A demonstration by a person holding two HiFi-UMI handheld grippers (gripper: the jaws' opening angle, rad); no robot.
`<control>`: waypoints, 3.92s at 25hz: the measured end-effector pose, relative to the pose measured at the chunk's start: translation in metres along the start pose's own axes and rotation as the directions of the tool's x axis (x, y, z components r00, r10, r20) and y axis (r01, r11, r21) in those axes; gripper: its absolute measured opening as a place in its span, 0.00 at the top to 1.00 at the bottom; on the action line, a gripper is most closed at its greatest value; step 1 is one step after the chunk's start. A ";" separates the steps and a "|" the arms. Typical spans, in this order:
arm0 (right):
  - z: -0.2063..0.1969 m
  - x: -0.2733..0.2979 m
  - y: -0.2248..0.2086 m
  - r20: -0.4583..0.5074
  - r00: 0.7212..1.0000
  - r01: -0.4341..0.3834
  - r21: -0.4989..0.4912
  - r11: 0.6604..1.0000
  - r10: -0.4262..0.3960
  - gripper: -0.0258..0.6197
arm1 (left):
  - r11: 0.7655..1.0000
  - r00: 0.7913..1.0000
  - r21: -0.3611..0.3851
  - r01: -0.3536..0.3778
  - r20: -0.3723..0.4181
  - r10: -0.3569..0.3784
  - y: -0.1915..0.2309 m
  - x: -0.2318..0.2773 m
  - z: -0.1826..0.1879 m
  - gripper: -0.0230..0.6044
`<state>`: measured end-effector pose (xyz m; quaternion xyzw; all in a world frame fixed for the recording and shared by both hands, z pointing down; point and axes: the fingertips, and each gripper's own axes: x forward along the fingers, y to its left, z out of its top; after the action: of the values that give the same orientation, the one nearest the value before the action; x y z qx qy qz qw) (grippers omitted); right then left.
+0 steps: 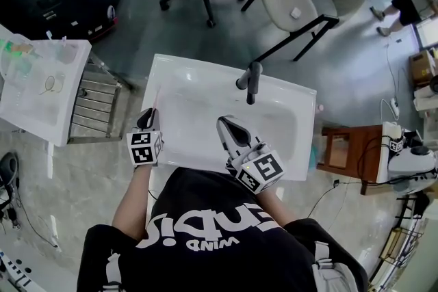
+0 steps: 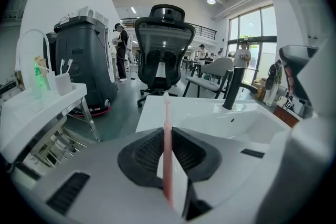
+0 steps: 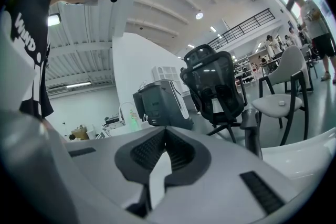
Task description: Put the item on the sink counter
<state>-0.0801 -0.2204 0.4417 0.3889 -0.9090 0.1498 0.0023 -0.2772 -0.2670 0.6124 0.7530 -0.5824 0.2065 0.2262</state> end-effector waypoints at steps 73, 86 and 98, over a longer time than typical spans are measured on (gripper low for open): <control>-0.008 0.010 -0.014 -0.031 0.999 -0.014 0.023 1.000 0.015 0.93 | 0.998 0.980 -0.013 -0.067 -0.190 0.064 0.018 0.023 -0.030 0.78; -0.010 0.009 -0.011 -0.038 0.999 -0.007 0.017 1.000 0.008 0.93 | 0.999 0.994 -0.034 -0.025 -0.105 0.021 0.008 0.003 -0.006 0.93; -0.003 0.003 -0.007 -0.014 1.000 -0.005 0.007 1.000 0.005 0.93 | 0.979 0.969 -0.009 0.201 0.147 -0.198 -0.048 -0.072 0.082 0.93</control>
<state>-0.0778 -0.2263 0.4473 0.3855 -0.9094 0.1558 0.0070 -0.2433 -0.2477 0.4990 0.8181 -0.5210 0.1201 0.2117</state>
